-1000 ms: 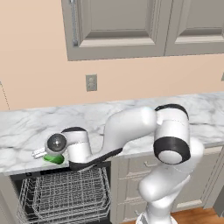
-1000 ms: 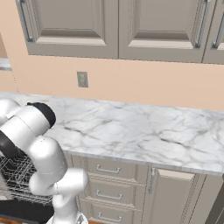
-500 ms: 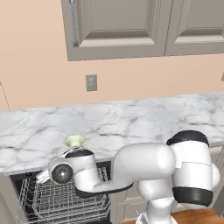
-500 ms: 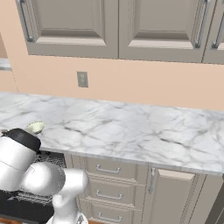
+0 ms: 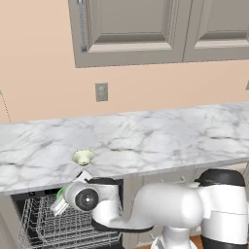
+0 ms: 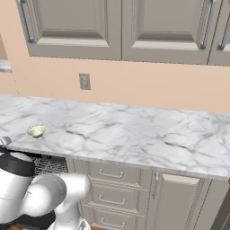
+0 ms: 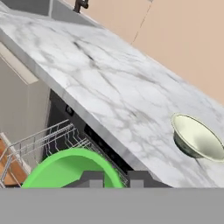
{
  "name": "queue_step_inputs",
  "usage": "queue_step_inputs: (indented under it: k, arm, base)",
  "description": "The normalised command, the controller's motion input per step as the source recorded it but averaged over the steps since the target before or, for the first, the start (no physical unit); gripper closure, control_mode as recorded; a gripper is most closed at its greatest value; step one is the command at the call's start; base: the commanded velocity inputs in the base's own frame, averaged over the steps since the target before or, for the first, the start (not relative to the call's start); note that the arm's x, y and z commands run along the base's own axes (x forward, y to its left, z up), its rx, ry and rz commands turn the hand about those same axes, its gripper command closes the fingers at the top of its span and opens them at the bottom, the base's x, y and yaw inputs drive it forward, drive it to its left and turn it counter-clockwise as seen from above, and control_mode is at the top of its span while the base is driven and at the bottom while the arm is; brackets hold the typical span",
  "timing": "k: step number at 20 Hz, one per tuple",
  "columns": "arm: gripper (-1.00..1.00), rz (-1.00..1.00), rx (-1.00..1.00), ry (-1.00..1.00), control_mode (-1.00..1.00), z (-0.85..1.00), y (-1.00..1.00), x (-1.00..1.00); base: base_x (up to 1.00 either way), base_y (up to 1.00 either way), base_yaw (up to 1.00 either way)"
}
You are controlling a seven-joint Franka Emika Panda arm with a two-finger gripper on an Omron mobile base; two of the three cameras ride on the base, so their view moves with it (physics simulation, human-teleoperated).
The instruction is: Pick up the cup and bowl from the counter, place them in the dishwasher, and close the dishwasher door.
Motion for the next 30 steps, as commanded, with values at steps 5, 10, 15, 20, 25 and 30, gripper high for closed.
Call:
queue_step_inputs:
  k: [5,10,15,20,25,30]
  arm:
    - [1.00,0.16,-0.13,0.00,-1.00,-0.73,0.01,0.00]
    - [1.00,0.14,-0.16,0.00,-1.00,-0.80,0.06,0.00]
    - [1.00,0.08,-0.13,0.00,-1.00,-0.54,0.02,0.00]
    - [1.00,0.06,-0.08,0.00,-1.00,-0.39,0.00,0.00]
    - [1.00,0.05,-0.04,0.00,-1.00,-0.37,0.00,0.00]
    - [1.00,0.04,-0.03,0.00,-1.00,-0.38,0.00,0.00]
  base:
    - [0.00,0.00,0.00]
    - [0.00,0.00,0.00]
    - [0.00,0.00,0.00]
    - [0.00,0.00,0.00]
    - [0.00,0.00,0.00]
    - [0.00,0.00,0.00]
